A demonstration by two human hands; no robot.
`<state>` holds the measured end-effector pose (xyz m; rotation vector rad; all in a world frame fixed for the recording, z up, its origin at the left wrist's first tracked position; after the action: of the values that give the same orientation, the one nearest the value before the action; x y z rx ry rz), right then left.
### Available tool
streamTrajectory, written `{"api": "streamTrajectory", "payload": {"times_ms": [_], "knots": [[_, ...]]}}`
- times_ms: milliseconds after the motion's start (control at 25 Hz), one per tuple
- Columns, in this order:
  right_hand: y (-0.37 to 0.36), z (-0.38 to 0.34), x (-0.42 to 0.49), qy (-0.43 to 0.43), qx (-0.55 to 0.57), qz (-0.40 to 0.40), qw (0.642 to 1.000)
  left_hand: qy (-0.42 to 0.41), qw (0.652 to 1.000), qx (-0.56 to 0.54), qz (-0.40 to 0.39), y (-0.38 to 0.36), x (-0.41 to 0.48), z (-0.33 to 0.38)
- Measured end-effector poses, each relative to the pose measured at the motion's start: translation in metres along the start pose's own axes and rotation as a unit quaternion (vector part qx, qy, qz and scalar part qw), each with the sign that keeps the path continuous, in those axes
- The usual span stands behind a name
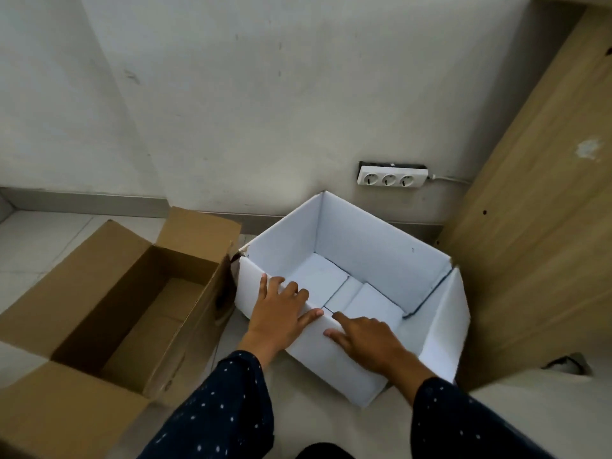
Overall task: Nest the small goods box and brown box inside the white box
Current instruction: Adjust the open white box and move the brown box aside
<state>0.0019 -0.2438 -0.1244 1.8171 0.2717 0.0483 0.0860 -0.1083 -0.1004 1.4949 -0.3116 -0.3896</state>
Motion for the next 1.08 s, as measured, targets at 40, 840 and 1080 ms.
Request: {"api": "streamTrajectory", "payload": {"times_ms": [40, 840, 1080], "knots": [[0.005, 0.016, 0.000, 0.006, -0.006, -0.019, 1.000, -0.012, 1.000, -0.006, 0.004, -0.002, 0.003, 0.008], [0.037, 0.063, -0.014, -0.069, -0.061, 0.065, 0.994, 0.009, 0.990, -0.071, -0.118, 0.005, -0.002, -0.003], [0.084, -0.090, 0.089, 0.116, -0.043, 0.156, 0.980, 0.087, 0.994, -0.067, 0.016, 0.110, -0.015, -0.157]]}}
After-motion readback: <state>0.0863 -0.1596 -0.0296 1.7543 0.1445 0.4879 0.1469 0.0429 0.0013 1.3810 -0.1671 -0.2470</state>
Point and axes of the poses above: each hand's wrist, its own x-axis towards the middle knuckle, its own y-axis out of the back of the hand, z = x × y, the point moved 7 cm from there along x, towards the middle knuckle, and after that the axes turned 13 degrees about y, right-handed, at the moved point
